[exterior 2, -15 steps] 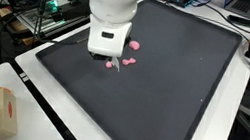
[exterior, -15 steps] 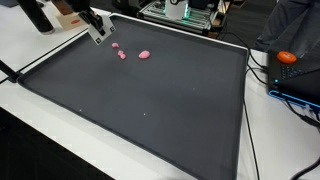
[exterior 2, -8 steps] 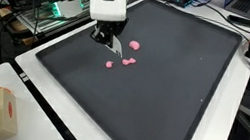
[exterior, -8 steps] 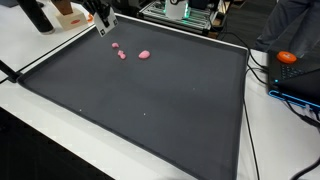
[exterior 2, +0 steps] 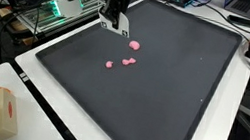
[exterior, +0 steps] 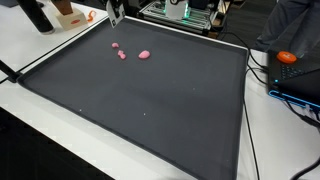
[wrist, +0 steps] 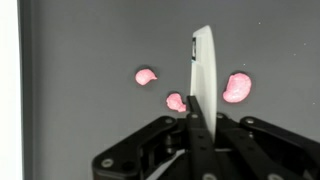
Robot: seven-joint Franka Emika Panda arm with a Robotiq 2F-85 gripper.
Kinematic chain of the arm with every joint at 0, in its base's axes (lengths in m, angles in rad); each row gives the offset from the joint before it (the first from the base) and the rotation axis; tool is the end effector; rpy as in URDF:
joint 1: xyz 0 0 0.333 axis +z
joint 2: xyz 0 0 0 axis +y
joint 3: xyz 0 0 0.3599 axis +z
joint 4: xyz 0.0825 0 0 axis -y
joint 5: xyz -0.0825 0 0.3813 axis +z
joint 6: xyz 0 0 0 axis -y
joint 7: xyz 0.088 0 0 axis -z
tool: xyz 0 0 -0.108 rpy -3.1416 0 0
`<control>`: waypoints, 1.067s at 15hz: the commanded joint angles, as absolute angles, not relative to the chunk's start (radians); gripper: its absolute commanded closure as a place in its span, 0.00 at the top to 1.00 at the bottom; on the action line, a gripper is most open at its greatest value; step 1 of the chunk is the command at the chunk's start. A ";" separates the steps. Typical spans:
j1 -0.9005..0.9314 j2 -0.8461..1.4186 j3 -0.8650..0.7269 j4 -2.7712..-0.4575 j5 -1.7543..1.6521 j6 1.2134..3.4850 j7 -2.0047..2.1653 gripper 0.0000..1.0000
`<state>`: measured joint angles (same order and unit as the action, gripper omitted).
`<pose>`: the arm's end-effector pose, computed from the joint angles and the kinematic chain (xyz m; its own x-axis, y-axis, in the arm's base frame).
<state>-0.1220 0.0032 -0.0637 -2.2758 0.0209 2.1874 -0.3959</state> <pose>0.4962 -0.0924 0.3917 0.9772 0.1974 -0.0784 0.1939 -0.9798 -0.0498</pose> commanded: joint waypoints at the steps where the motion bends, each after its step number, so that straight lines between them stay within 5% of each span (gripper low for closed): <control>1: -0.086 -0.083 -0.055 -2.351 -0.021 2.208 -0.392 0.01; 16: -0.018 -0.153 -0.035 -2.367 -0.047 2.200 -0.393 0.04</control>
<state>-0.0277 -0.1529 -0.0258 -2.3683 -0.0448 2.2017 -0.3943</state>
